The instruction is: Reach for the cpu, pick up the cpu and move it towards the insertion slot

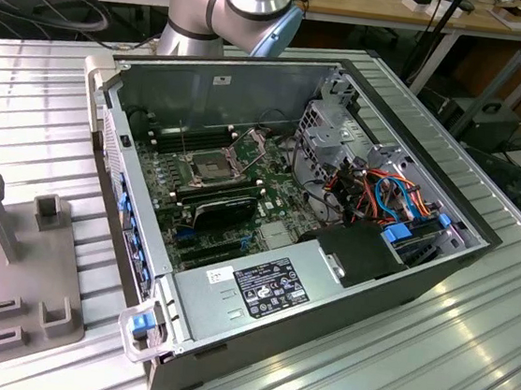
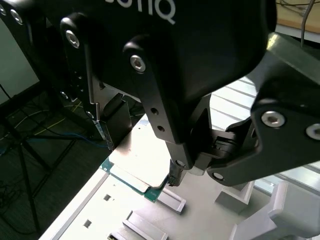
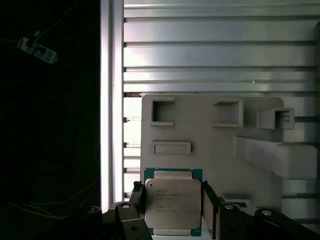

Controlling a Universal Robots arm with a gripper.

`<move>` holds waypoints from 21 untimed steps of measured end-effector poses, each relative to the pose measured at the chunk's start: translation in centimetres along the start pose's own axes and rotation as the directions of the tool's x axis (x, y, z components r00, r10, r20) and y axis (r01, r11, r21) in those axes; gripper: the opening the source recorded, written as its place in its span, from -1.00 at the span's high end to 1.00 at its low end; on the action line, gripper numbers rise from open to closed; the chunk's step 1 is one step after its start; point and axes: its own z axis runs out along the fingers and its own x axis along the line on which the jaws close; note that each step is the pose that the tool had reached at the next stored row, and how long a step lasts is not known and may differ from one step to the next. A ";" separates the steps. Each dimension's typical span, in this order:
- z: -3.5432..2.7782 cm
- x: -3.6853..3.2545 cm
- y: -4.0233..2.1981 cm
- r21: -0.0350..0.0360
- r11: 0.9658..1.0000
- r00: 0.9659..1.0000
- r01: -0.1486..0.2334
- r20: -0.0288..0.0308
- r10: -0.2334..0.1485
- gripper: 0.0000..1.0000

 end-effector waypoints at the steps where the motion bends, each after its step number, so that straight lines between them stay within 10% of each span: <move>1: -0.07 0.00 0.00 0.000 1.000 1.000 0.000 0.000 0.000 -0.09; 21: -1.30 0.03 0.04 0.000 1.000 1.000 0.000 -0.004 0.000 -0.09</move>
